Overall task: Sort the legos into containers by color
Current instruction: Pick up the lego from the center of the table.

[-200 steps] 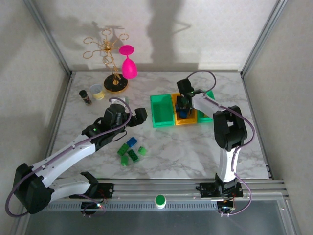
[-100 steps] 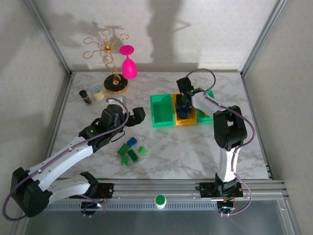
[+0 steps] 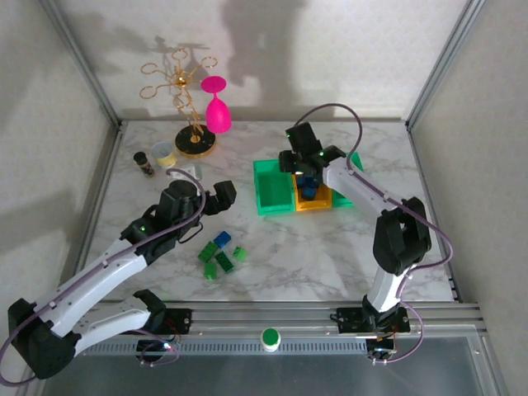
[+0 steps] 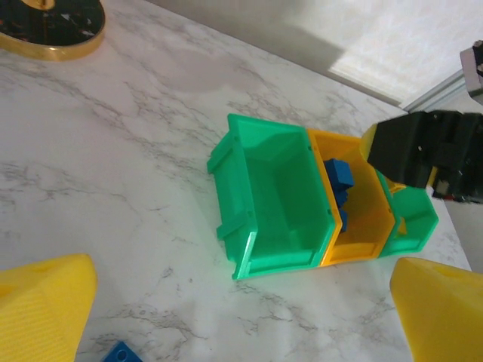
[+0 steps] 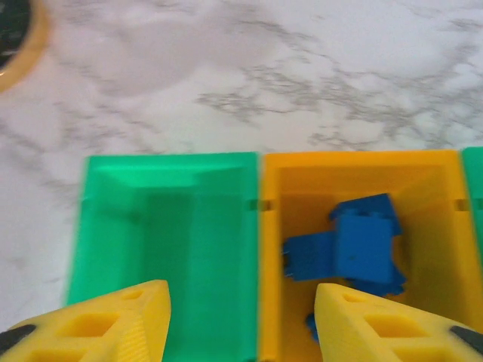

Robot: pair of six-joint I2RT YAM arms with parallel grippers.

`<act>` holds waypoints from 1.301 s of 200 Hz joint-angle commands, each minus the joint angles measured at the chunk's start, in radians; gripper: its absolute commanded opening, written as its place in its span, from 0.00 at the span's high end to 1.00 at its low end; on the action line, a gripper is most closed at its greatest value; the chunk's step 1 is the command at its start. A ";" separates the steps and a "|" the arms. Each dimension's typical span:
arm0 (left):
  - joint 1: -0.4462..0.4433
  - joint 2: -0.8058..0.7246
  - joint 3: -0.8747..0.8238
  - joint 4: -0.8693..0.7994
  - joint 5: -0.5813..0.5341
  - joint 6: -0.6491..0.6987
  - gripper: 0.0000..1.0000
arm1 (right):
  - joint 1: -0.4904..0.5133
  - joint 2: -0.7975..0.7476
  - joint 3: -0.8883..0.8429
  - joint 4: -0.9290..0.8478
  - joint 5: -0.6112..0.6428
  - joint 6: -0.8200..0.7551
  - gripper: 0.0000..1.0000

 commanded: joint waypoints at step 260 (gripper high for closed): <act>-0.006 -0.262 -0.084 -0.335 -0.232 -0.151 0.00 | 0.457 0.285 -0.067 0.061 -0.211 -0.210 0.27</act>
